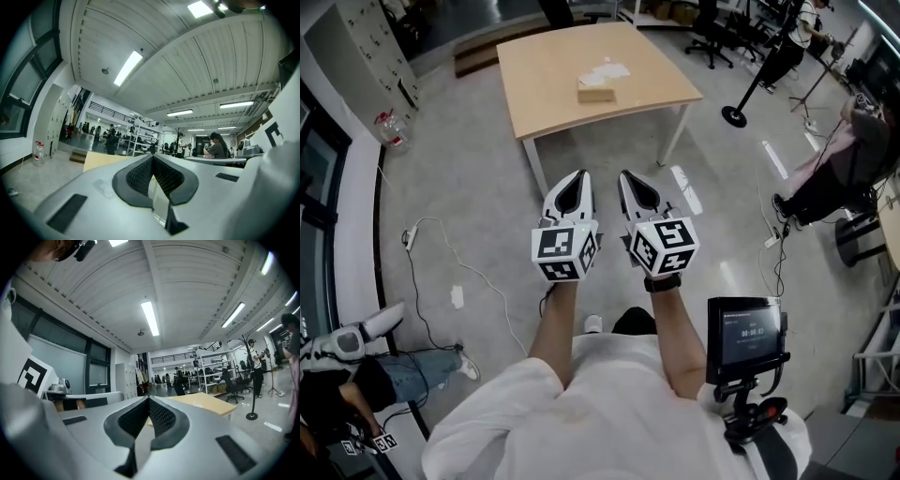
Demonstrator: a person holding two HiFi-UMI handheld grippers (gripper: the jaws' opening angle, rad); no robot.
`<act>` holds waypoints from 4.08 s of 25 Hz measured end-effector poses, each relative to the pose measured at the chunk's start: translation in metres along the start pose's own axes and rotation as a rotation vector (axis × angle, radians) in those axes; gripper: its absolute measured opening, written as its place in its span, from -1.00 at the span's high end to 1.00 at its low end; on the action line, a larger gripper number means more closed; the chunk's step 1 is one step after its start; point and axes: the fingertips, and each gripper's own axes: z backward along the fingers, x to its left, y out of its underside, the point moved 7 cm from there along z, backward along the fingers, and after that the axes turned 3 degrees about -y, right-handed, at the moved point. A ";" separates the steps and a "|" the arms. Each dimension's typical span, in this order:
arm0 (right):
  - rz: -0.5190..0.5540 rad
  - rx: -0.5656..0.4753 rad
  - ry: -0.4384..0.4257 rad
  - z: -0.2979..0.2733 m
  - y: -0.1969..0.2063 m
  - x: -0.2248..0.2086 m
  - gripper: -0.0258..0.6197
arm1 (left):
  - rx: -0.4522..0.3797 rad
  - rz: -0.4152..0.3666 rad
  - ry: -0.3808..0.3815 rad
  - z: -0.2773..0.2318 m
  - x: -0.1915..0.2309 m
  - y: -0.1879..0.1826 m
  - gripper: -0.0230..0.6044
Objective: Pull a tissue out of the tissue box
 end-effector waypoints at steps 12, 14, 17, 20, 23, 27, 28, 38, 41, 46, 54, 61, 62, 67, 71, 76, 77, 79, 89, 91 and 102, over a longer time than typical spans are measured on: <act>-0.009 -0.021 -0.058 -0.113 -0.005 -0.092 0.92 | 0.016 0.005 -0.028 -0.130 0.038 0.013 0.92; -0.002 -0.048 -0.064 -0.134 -0.020 -0.117 0.92 | 0.003 -0.015 -0.031 -0.158 0.036 0.005 0.92; -0.001 -0.086 -0.063 -0.162 -0.042 -0.156 0.92 | -0.017 -0.046 -0.032 -0.200 0.034 -0.008 0.92; -0.009 -0.088 -0.076 -0.188 -0.049 -0.190 0.92 | -0.026 -0.059 -0.052 -0.238 0.036 -0.013 0.92; -0.010 -0.086 -0.097 -0.207 -0.051 -0.218 0.92 | -0.034 -0.063 -0.072 -0.272 0.036 -0.013 0.92; -0.026 -0.081 -0.120 -0.225 -0.046 -0.248 0.92 | -0.003 -0.055 -0.121 -0.302 0.035 0.001 0.92; -0.035 -0.074 -0.126 -0.230 -0.042 -0.253 0.92 | 0.008 -0.046 -0.132 -0.307 0.039 0.007 0.92; -0.055 -0.013 -0.134 -0.322 -0.021 -0.296 0.92 | 0.037 -0.034 -0.112 -0.397 0.091 0.025 0.92; -0.049 -0.006 -0.125 -0.367 -0.027 -0.304 0.92 | 0.038 -0.019 -0.093 -0.432 0.122 0.018 0.92; -0.009 -0.041 -0.121 -0.450 -0.047 -0.312 0.92 | -0.041 -0.076 -0.083 -0.501 0.176 -0.015 0.92; -0.001 -0.048 -0.071 -0.536 -0.039 -0.320 0.92 | -0.041 -0.124 0.019 -0.562 0.247 -0.005 0.92; -0.041 0.043 -0.045 -0.588 -0.015 -0.382 0.92 | 0.041 -0.088 0.016 -0.626 0.275 0.018 0.92; -0.044 0.053 -0.043 -0.598 -0.012 -0.391 0.92 | 0.051 -0.085 0.009 -0.636 0.280 0.022 0.92; -0.074 0.103 -0.019 -0.628 0.005 -0.415 0.92 | 0.123 -0.059 -0.003 -0.666 0.307 0.044 0.92; -0.111 0.156 -0.006 -0.643 0.029 -0.434 0.92 | 0.168 -0.044 -0.014 -0.684 0.319 0.064 0.92; -0.138 0.229 -0.015 -0.652 0.066 -0.441 0.92 | 0.236 -0.021 -0.015 -0.690 0.327 0.099 0.92; -0.141 0.242 -0.021 -0.653 0.071 -0.442 0.92 | 0.245 -0.019 -0.014 -0.691 0.327 0.104 0.92; -0.143 0.270 -0.034 -0.658 0.081 -0.443 0.92 | 0.259 -0.014 -0.012 -0.694 0.330 0.113 0.92; -0.087 0.471 -0.009 -0.678 0.143 -0.447 0.92 | 0.347 0.036 -0.046 -0.701 0.350 0.164 0.92; -0.097 0.496 -0.021 -0.672 0.151 -0.453 0.92 | 0.365 0.038 -0.053 -0.705 0.339 0.172 0.92; -0.079 0.600 -0.105 -0.686 0.189 -0.444 0.88 | 0.432 0.052 -0.079 -0.708 0.338 0.201 0.92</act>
